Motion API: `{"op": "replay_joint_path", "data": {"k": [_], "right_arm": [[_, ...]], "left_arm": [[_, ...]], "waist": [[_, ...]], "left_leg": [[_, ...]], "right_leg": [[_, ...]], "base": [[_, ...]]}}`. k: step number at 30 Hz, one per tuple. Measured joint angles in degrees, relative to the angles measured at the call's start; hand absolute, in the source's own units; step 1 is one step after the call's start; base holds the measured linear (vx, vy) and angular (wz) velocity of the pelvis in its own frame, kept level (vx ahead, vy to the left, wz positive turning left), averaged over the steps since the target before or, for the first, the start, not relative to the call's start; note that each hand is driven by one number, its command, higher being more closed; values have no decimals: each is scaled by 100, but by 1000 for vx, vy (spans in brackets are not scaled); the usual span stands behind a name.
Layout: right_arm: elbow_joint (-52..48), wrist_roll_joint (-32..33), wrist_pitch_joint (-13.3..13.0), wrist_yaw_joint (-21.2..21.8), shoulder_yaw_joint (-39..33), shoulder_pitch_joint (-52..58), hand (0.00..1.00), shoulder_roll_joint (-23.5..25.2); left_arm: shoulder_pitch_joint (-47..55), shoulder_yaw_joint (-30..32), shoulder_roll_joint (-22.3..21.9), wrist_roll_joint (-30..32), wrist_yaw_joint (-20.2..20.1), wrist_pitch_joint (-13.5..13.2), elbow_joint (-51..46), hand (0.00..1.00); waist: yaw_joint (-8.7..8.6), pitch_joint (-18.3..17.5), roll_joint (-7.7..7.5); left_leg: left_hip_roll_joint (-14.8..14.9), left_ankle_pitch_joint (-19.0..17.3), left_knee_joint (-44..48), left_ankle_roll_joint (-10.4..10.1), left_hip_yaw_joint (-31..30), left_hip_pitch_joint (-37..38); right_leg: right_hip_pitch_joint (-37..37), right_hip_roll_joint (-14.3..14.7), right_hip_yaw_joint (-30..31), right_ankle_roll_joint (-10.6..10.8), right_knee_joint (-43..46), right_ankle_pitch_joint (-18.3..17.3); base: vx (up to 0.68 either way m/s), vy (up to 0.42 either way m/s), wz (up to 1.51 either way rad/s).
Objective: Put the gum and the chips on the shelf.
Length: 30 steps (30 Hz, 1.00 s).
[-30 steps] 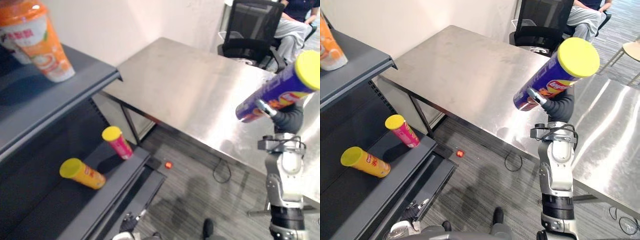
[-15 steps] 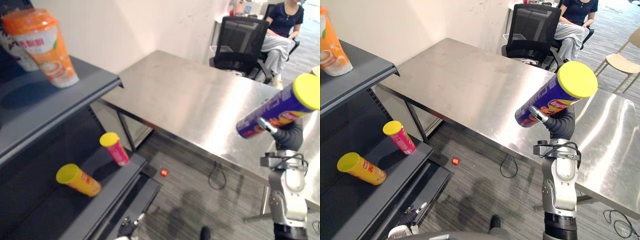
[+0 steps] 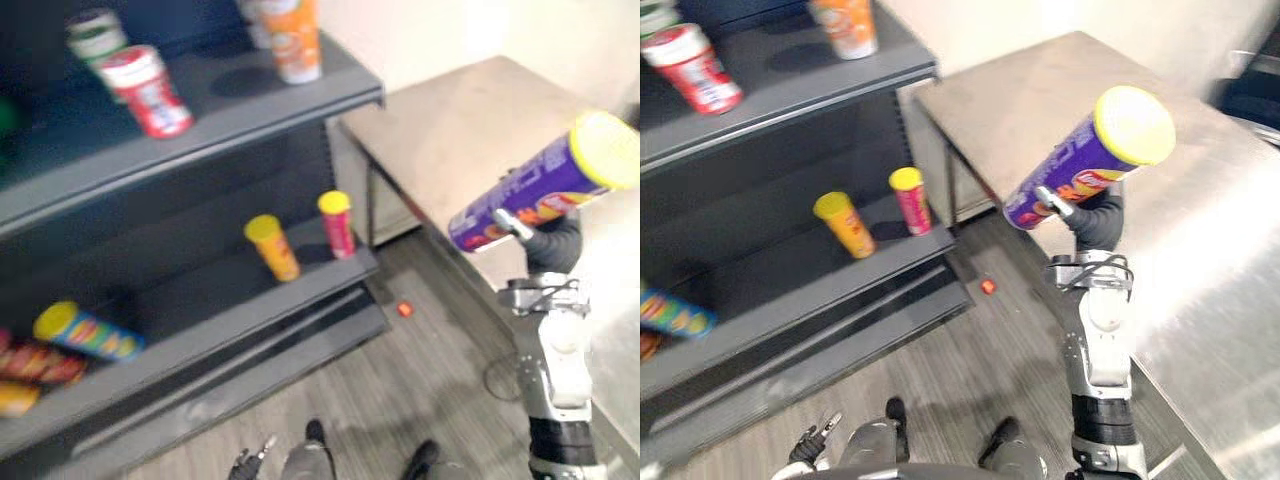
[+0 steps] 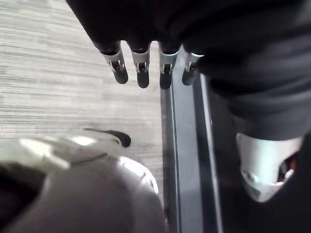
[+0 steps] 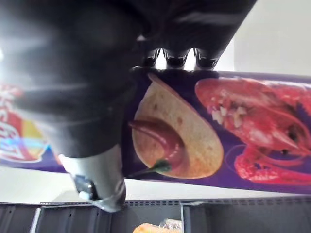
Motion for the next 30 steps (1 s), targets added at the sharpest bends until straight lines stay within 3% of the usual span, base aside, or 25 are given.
{"op": "replay_joint_path", "data": {"k": [2, 3, 7, 10, 12, 17, 23, 30], "right_arm": [[4, -3, -2, -2, -74, 92, 100, 50], [4, -8, -3, -18, -150, 156, 100, 66], [4, -14, -2, -97, -502, 271, 100, 104], [5, -48, 4, -205, -763, 341, 100, 205], [-4, -118, 3, -238, -760, 425, 100, 346], [9, -230, 11, -266, -756, 645, 100, 375], [81, -416, 40, -261, -734, 657, 100, 375], [174, -440, 45, -222, -724, 649, 100, 375]], "left_arm": [[202, 119, -41, -13, -14, 63, 25, 0], [271, 189, -114, -16, -21, 66, 28, 0], [308, 255, -192, -5, -27, 65, 27, 0], [192, 251, -160, 91, -21, 70, 29, 0], [245, 246, -100, 263, -23, 78, 33, 0], [207, 282, 189, 295, -13, 73, 34, 0], [212, 553, 189, 214, -20, 69, 37, 0], [161, 585, 139, 193, -117, 67, 28, 0]], "waist": [[-48, -22, -12], [-78, -62, 58], [-174, -193, 268], [-201, -162, 114], [-162, -186, -93], [-148, -80, -284], [-12, -24, -367], [-20, -16, -380]], "left_leg": [[134, -777, 847, -72, 325, 144], [205, -926, 860, -290, 402, 385], [285, -1108, -164, -615, 549, 912], [173, -1141, -622, -881, 850, 889], [-31, -1175, -593, -815, 826, 903], [-165, -1510, -100, -569, 737, 672], [-140, -1601, 40, -559, 870, 624], [-34, -1562, 18, -621, 848, 625]], "right_leg": [[35, -71, -322, -35, 38, -20], [28, -65, -534, -37, 39, -17], [-113, -39, -1163, 25, 190, 26], [-186, -318, -1588, 35, 557, 67], [-131, -557, -1595, 78, 629, 224], [-67, -711, -1396, 166, 511, 613], [-116, -505, -942, 198, 127, 771], [-126, -376, -917, 197, 117, 771]], "base": [[-90, -106, 105], [-111, -57, 107], [-130, 111, 90], [-137, 238, 72], [-82, 192, 21], [-99, 152, 9], [-36, 92, -13], [51, 31, -1]]}}
